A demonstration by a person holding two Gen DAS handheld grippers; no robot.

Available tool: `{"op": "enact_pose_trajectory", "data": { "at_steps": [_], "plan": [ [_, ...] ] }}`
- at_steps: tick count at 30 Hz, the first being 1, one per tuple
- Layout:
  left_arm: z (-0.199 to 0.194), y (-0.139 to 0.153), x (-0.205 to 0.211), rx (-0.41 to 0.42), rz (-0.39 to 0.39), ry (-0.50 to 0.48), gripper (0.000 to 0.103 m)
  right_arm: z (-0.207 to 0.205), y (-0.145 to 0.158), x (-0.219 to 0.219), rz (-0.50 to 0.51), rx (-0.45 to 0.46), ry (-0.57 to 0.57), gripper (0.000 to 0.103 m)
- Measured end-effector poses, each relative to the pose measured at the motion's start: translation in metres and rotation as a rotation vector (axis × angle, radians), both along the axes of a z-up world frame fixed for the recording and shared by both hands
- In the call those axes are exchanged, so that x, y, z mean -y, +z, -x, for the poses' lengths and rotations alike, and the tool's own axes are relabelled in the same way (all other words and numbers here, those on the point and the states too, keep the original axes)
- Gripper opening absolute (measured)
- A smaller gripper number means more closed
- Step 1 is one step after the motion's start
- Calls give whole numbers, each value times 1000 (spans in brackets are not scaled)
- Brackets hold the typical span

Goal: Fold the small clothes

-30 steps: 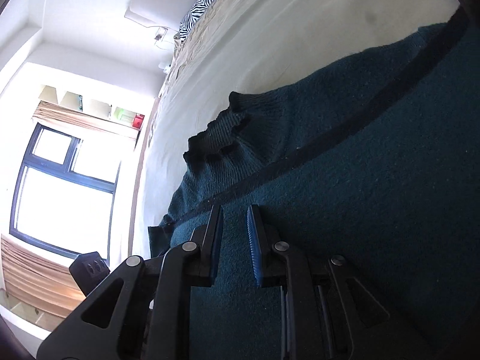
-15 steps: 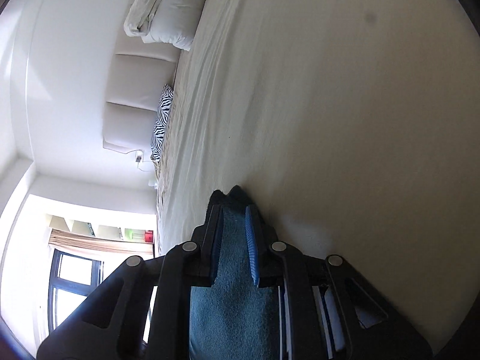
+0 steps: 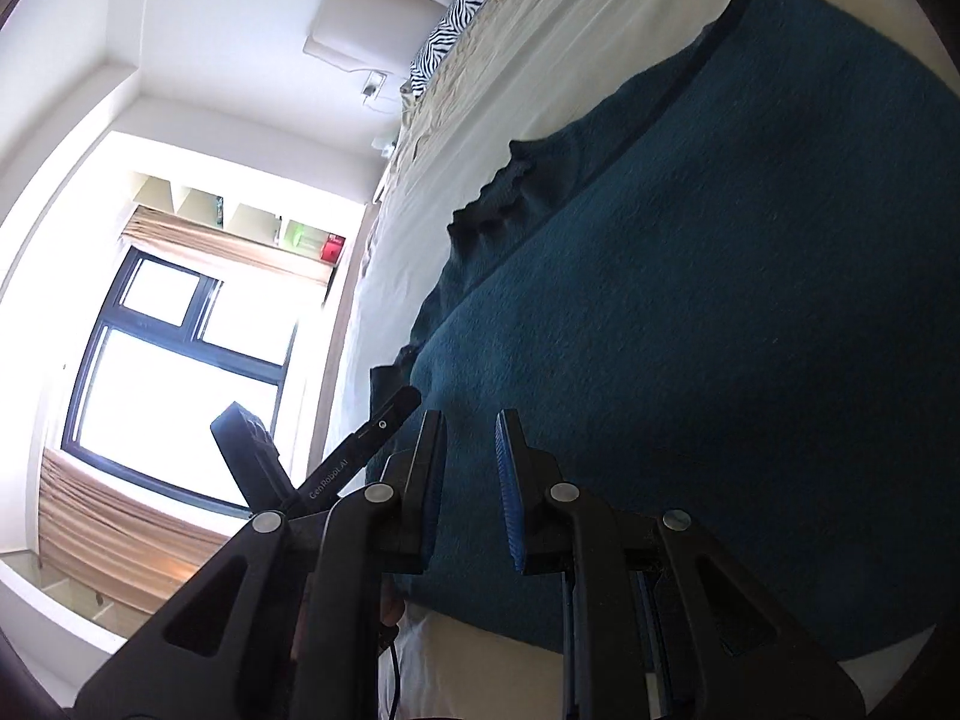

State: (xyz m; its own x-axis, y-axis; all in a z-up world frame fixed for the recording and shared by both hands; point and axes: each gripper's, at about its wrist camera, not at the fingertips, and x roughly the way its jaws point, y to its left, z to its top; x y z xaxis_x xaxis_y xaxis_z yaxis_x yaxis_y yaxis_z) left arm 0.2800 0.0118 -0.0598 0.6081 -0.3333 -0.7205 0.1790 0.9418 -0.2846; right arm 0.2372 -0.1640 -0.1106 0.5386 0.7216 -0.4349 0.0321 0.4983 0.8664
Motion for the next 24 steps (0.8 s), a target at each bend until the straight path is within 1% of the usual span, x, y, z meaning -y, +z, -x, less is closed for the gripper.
{"op": "enact_pose_trajectory", "data": {
  "at_steps": [1, 3, 4, 6, 9, 12, 13, 14, 15, 18, 19, 20, 21, 23, 24],
  "plan": [
    [13, 3, 2, 7, 8, -10, 62, 3, -6, -14, 5, -6, 35, 17],
    [35, 1, 6, 1, 5, -44, 63, 10, -24, -25, 23, -51, 53, 17],
    [42, -4, 8, -16, -1, -55, 63, 11, -31, -24, 22, -64, 47, 16],
    [52, -18, 5, -37, -8, -56, 62, 18, -39, -8, -7, -41, 12, 14],
    [62, -20, -8, -40, 41, -55, 62, 34, -36, 27, -27, -49, -91, 15],
    [69, -21, -23, -52, 81, -42, 61, 55, -34, 74, -4, -54, -216, 15],
    [72, -22, -30, -54, 96, -35, 59, 63, -36, 91, -10, -56, -260, 15],
    [75, -22, -36, -58, 115, -27, 57, 60, -43, 127, -21, -60, -309, 15],
    [79, -22, -43, -59, 133, -19, 56, 67, -45, 148, -23, -65, -361, 15],
    [92, -19, -64, -57, 152, 11, 56, 96, -47, 188, -43, -72, -472, 15],
    [98, -17, -72, -58, 161, 22, 56, 105, -44, 196, -37, -69, -499, 16],
    [105, -13, -81, -51, 169, 42, 56, 112, -39, 209, -8, -78, -530, 17],
    [113, -8, -91, -34, 176, 69, 57, 119, -35, 215, 16, -86, -552, 17],
    [129, 3, -111, 7, 190, 131, 66, 132, -27, 221, 21, -77, -565, 17],
    [134, 6, -119, 23, 204, 155, 73, 136, -21, 220, 41, -71, -567, 18]
  ]
}}
